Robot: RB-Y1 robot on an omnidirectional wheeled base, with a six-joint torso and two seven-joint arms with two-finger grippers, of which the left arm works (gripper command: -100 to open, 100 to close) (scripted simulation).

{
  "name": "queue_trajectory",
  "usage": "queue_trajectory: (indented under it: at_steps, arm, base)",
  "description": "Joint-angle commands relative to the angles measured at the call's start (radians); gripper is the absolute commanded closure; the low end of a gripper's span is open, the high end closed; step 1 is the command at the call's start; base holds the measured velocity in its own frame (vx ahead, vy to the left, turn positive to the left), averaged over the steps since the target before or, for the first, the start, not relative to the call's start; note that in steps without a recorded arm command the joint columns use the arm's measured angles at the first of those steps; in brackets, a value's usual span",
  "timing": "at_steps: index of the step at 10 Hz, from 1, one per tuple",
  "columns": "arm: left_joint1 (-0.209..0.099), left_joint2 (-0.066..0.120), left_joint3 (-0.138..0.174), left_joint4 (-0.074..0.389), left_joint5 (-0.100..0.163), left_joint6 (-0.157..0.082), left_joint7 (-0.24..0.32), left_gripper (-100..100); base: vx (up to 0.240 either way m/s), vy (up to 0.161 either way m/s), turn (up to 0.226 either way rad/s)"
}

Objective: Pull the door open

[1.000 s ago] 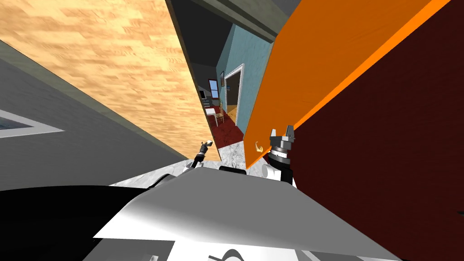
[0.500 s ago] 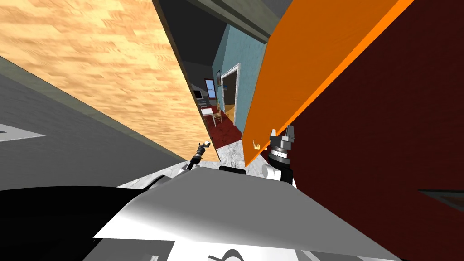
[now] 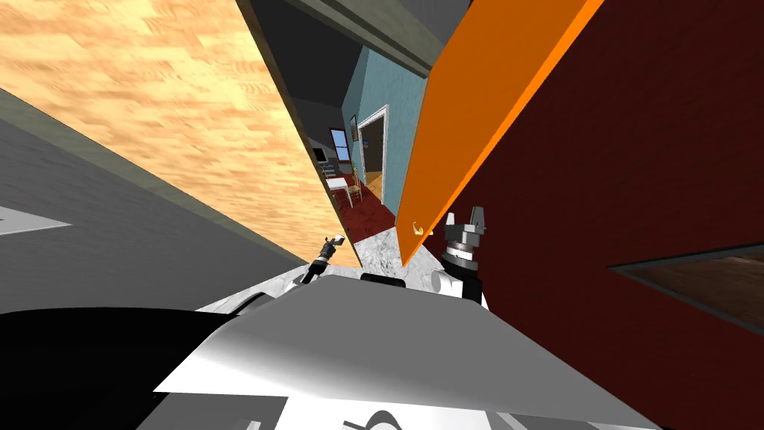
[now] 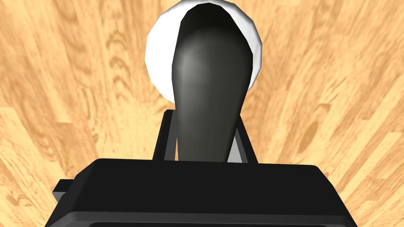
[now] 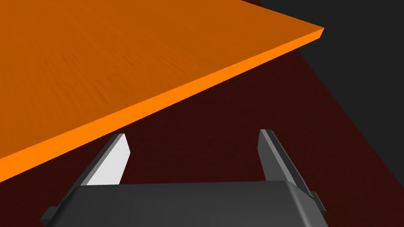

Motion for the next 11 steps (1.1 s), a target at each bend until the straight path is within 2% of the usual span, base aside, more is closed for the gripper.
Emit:
queue_trajectory:
  at_steps: [1,3,4,5,6,11]
  arm:
    - [0.016,0.010,-0.025,0.000,-0.008,-0.030,0.021,100]
    - [0.035,0.027,-0.046,-0.001,-0.013,-0.059,0.042,100]
    - [0.032,0.025,-0.035,-0.007,-0.009,-0.043,0.032,100]
    - [0.053,0.034,-0.049,0.001,-0.008,-0.074,0.044,100]
    - [0.058,0.037,-0.052,0.003,-0.008,-0.083,0.046,100]
    - [0.103,0.062,-0.082,0.025,-0.001,-0.168,0.072,100]
  base:
    - [-0.209,0.073,-0.153]
    - [-0.241,0.081,-0.145]
    - [-0.118,0.038,-0.029]
    - [-0.146,0.039,-0.211]
    - [-0.223,0.064,-0.175]
    - [-0.180,0.070,-0.163]
